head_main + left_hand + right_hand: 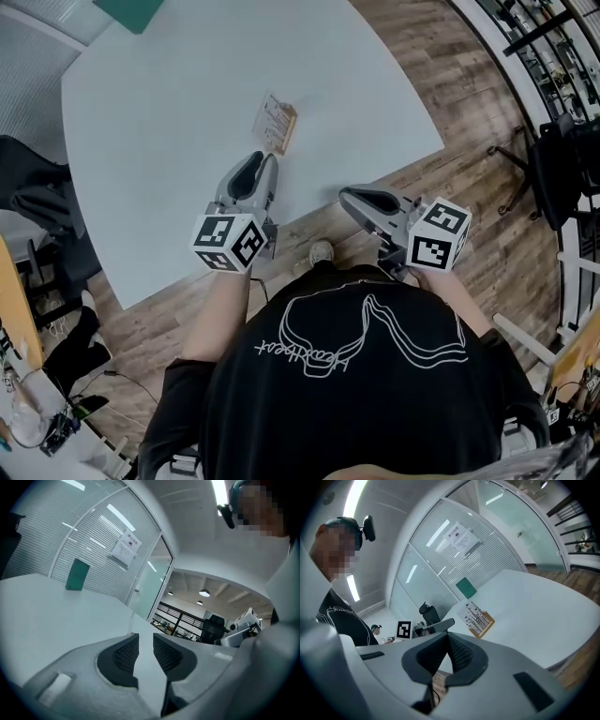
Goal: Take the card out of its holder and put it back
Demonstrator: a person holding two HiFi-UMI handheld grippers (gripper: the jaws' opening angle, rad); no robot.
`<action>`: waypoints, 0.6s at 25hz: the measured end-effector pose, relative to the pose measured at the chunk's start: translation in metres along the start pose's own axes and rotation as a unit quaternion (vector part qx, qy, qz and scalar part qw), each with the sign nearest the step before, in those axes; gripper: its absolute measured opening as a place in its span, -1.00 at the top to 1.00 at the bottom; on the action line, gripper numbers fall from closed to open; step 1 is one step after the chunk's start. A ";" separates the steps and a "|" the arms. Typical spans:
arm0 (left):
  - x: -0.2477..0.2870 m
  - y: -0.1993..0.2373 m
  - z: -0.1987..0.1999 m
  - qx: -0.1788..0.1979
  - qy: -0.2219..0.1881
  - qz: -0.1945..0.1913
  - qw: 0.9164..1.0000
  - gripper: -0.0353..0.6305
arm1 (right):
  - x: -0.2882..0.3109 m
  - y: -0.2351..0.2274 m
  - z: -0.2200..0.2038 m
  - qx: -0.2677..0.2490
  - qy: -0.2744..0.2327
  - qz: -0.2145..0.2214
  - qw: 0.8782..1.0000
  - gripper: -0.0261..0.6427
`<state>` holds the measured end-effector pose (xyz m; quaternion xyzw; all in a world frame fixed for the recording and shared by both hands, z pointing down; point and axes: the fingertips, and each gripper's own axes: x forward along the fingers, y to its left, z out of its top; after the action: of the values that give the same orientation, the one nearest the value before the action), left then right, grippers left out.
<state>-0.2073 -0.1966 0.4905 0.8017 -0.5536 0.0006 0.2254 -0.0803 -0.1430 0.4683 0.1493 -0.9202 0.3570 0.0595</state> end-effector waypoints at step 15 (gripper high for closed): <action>0.051 0.035 -0.016 0.014 0.038 0.020 0.999 0.48 | -0.006 -0.019 0.007 0.037 -0.014 -0.010 0.999 0.89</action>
<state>-0.2147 -0.2465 0.5300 0.7932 -0.5601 0.0436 0.2350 -0.0687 -0.1595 0.4743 0.1656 -0.9056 0.3879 0.0447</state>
